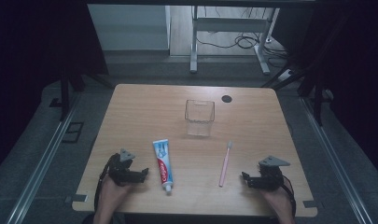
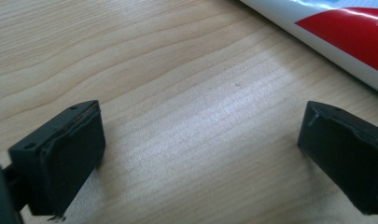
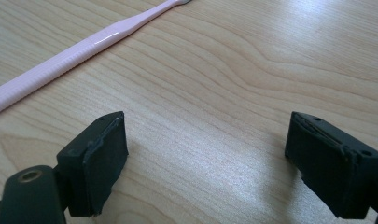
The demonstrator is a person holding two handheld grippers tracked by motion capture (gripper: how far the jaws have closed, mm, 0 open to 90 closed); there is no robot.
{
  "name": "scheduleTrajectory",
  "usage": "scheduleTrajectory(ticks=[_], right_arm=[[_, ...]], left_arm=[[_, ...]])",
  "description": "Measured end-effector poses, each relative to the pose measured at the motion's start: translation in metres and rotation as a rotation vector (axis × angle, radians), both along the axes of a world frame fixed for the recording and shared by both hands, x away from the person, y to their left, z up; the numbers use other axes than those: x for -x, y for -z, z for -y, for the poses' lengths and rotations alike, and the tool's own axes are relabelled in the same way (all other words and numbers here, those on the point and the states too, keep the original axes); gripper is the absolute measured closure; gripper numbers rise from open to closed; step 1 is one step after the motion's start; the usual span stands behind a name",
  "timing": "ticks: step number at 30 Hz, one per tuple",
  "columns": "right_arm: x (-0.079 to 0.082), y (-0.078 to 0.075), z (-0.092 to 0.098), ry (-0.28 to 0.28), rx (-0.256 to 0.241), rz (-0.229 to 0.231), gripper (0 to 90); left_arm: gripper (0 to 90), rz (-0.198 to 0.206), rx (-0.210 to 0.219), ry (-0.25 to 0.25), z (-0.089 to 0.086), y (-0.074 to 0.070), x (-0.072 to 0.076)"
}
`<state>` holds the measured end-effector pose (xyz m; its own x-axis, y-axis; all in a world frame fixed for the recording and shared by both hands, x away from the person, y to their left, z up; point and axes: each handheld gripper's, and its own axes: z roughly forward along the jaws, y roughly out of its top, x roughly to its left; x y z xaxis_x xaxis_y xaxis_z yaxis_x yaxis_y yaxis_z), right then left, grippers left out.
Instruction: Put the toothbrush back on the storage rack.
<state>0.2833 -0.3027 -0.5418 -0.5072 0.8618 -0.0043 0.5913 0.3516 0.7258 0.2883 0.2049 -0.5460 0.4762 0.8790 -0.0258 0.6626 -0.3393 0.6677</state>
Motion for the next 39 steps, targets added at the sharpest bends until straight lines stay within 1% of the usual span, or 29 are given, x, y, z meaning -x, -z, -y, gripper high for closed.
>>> scheduleTrajectory(ticks=[5, 6, 10, 11, 12, 17, 19, 25, 29, 33, 34, 37, 38, 39], right_arm=[[0.0, -0.001, 0.0, 0.002, 0.002, -0.004, 13.3], [-0.001, -0.001, 0.0, 0.01, 0.003, -0.004, 15.3], [-0.001, -0.002, 0.002, 0.015, 0.0, -0.001, 20.6], [-0.001, -0.002, 0.002, 0.015, 0.0, -0.001, 20.6], [-0.001, -0.002, 0.003, 0.02, -0.001, -0.002, 22.8], [-0.001, -0.003, 0.003, 0.021, -0.001, -0.002, 26.2], [-0.001, -0.005, 0.003, 0.021, 0.001, -0.009, 29.3], [-0.001, -0.007, 0.004, 0.018, -0.005, -0.027, 32.7], [-0.002, -0.009, 0.001, -0.004, -0.015, -0.057, 33.7], [-0.003, -0.011, -0.002, -0.026, -0.012, -0.072, 34.4], [-0.003, -0.012, -0.004, -0.035, -0.021, -0.081, 35.0], [-0.003, -0.015, -0.004, -0.047, -0.042, -0.087, 37.3], [-0.003, -0.015, -0.004, -0.047, -0.042, -0.087, 37.3], [-0.003, -0.017, -0.003, -0.053, -0.057, -0.094, 39.2]], left_arm=[[3.1, 0.002, 0.004, -0.002, 0.0, 0.0, 0.001], [3.1, 0.002, 0.004, -0.003, 0.0, 0.0, 0.001], [3.1, 0.003, 0.004, -0.009, 0.001, 0.0, 0.001], [3.1, 0.003, 0.003, -0.01, 0.001, 0.0, 0.001], [3.1, 0.003, 0.004, -0.01, 0.001, 0.0, 0.001], [3.1, 0.002, 0.004, -0.009, 0.001, 0.0, 0.001], [3.1, 0.002, 0.003, -0.01, 0.001, 0.0, 0.001], [3.1, 0.002, 0.004, -0.01, 0.001, 0.0, 0.001], [3.1, 0.002, 0.003, -0.01, 0.001, 0.0, 0.001], [3.1, 0.002, 0.003, -0.01, 0.001, 0.0, 0.001], [3.1, 0.002, 0.003, -0.01, 0.001, 0.0, 0.001], [3.1, 0.003, 0.003, -0.01, 0.001, 0.0, 0.001], [3.1, 0.002, 0.003, -0.01, 0.001, 0.0, 0.001], [3.1, 0.002, 0.003, -0.01, 0.001, 0.0, 0.001]])
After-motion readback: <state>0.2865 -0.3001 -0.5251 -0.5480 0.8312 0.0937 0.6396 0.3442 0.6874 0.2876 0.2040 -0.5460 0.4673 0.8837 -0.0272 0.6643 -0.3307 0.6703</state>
